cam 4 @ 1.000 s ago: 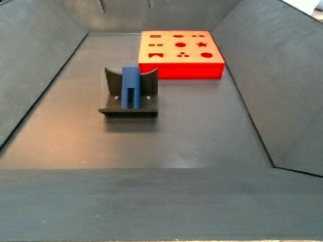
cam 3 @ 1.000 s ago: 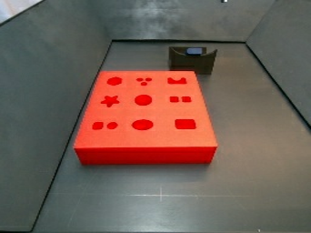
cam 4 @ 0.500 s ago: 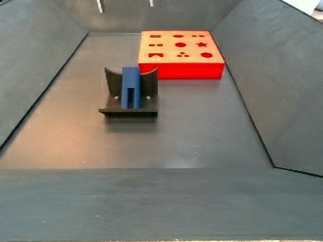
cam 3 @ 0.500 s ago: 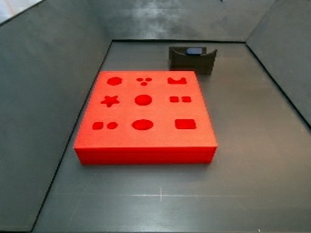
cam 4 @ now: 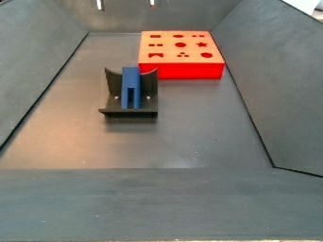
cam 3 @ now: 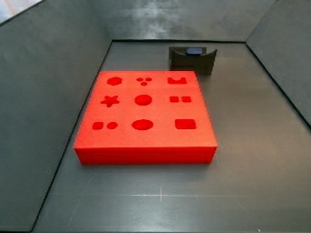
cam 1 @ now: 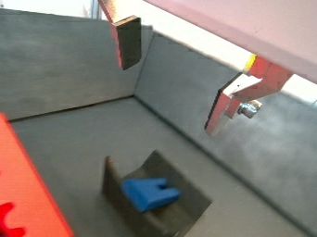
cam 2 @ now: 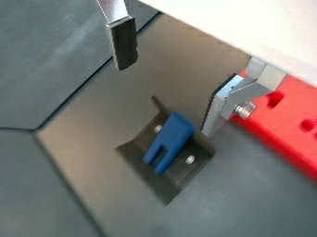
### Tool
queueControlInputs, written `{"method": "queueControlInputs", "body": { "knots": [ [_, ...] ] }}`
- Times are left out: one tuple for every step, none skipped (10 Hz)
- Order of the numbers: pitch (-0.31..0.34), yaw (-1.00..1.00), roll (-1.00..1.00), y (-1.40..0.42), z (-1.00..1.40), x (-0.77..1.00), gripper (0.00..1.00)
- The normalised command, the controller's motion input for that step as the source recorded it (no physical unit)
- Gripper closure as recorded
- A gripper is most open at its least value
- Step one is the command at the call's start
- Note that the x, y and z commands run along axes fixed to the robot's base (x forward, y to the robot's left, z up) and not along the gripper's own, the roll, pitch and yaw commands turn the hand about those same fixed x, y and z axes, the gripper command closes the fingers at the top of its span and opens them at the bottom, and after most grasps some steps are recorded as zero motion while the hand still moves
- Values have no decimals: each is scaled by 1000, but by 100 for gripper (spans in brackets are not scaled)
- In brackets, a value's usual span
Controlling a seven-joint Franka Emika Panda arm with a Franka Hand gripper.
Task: Pick up the square-circle object. Move up. Rotate the square-circle object. Place the square-circle object on the fixture. Regrasp the square-circle object. Move to above the board. Insert the square-circle object.
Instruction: Regrasp the square-circle object.
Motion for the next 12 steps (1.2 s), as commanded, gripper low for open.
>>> {"method": "queueControlInputs", "body": {
  "knots": [
    [42,29,1000,-27,-4,44,0],
    [59,35,1000,-27,-8,58,0],
    [82,45,1000,-31,-12,71,0],
    [110,58,1000,-33,-10,81,0],
    [130,71,1000,-36,-8,85,0],
    [159,110,841,-36,-16,89,0],
    [154,130,644,-39,-13,91,0],
    [141,149,449,-40,-17,94,0],
    [112,170,269,-26,-6,87,0],
    [88,178,223,-26,-4,78,0],
    [49,97,163,73,-1000,31,0],
    [29,97,150,73,-1000,35,0]
  ]
}}
